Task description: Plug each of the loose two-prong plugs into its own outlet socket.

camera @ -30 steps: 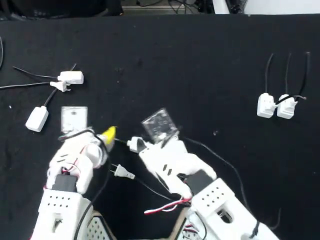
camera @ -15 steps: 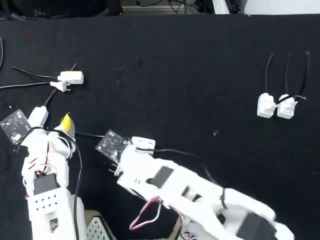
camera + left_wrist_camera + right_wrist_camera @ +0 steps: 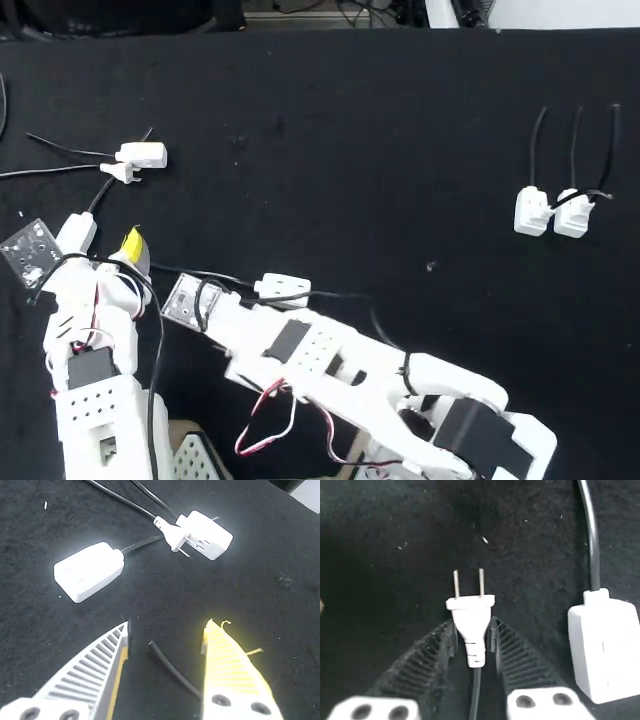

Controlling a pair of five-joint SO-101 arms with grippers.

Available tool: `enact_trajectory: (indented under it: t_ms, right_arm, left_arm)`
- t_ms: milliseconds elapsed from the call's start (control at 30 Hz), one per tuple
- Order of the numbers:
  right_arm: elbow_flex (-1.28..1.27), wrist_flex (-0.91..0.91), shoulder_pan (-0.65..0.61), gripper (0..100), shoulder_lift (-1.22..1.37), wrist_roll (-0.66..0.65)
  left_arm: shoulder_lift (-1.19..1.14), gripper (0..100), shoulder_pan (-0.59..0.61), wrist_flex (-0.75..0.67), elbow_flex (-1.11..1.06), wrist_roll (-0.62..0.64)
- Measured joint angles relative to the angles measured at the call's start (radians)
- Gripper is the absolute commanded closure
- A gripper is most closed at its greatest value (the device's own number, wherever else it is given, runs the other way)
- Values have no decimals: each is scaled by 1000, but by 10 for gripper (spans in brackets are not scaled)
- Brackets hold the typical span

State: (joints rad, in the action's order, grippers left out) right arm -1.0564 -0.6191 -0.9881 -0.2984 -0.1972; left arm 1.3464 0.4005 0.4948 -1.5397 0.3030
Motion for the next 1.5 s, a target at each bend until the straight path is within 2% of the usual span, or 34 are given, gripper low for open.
enact_trajectory:
  t_ms: [200,367,467,567,667,733,833,1000,1067,1167,1400,1500]
  right_arm:
    - [0,-11,11,988,-5,-11]
    - [0,-120,117,988,-137,-11]
    - [14,-247,232,988,-292,-15]
    - [60,-370,405,988,-420,-17]
    - [78,-385,606,986,-437,-15]
    - [78,-385,669,964,-416,-15]
    - [78,-385,611,904,-371,-15]
    - [78,-371,331,885,-359,44]
    - [66,-315,262,885,-345,92]
    - [25,-206,222,885,-311,133]
    - [23,-77,109,885,-170,149]
    - [23,-17,101,885,-120,149]
  left_arm:
    - [0,762,0,0,0,0]
    - [0,762,0,0,0,0]
    - [0,762,0,0,0,0]
    - [0,762,-8,0,0,0]
    - [0,762,-23,0,0,0]
    - [0,762,-31,0,0,0]
    - [0,762,-31,0,0,0]
    - [0,762,-29,0,0,0]
    - [0,762,-9,0,0,0]
    - [0,762,-5,0,0,3]
    - [0,763,2,0,0,8]
    - [0,763,51,0,0,48]
